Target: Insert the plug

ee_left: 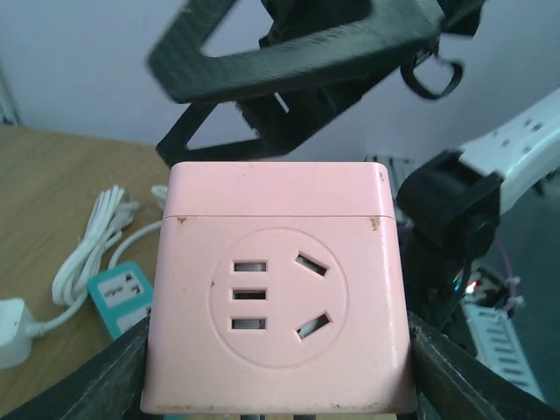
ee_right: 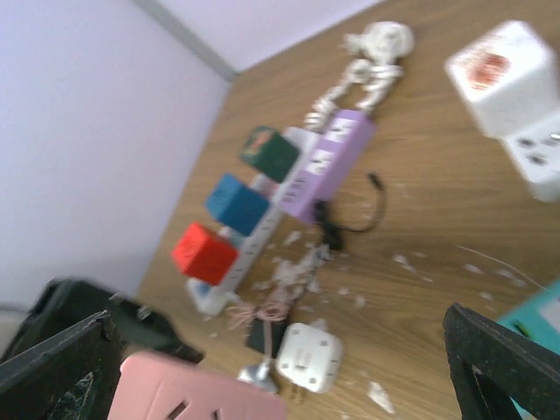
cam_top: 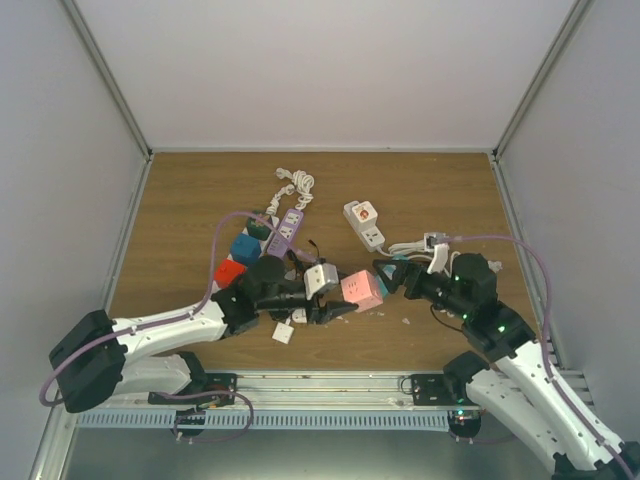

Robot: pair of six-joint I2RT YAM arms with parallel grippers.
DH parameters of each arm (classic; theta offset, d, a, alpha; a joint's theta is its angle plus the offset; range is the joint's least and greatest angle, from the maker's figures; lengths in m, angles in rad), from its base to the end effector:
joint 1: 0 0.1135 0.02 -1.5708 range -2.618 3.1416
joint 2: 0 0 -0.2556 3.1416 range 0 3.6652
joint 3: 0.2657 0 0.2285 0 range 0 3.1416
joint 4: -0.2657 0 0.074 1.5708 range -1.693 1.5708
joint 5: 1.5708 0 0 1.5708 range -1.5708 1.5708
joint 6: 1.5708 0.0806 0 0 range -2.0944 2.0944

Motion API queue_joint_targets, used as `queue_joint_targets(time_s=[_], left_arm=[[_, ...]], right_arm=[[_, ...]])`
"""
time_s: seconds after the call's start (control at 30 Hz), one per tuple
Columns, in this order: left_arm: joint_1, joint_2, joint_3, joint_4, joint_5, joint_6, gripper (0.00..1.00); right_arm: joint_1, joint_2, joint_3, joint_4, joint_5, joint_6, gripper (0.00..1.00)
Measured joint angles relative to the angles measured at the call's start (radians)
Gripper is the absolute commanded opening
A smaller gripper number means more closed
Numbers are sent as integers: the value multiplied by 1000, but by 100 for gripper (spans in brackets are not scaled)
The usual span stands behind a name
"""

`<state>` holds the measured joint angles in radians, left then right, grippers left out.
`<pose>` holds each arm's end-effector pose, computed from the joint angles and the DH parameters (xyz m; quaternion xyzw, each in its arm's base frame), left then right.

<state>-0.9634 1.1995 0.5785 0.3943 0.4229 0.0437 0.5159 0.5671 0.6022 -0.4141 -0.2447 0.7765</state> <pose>0.1356 -0.2531 0.2390 0.4837 0.6071 -0.4173 0.4726 0.1331 0.0979 0.2622 0.0388 0.8234 0.4161 0.3839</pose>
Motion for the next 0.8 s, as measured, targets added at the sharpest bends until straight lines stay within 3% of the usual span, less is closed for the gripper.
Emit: queue_joint_targets(time_s=[0.37,0.6,0.8], left_arm=[[192,-32,94,50,414,-225,39],[197,-32,182,25,545,-360,38],[210,-29,226,-58,578,-438,38]], right_arm=[[0,-20,114,166,-319,-174,99],[0,70,168,187,-487,-266,100],[0,81,168,180,-559,-270,100]])
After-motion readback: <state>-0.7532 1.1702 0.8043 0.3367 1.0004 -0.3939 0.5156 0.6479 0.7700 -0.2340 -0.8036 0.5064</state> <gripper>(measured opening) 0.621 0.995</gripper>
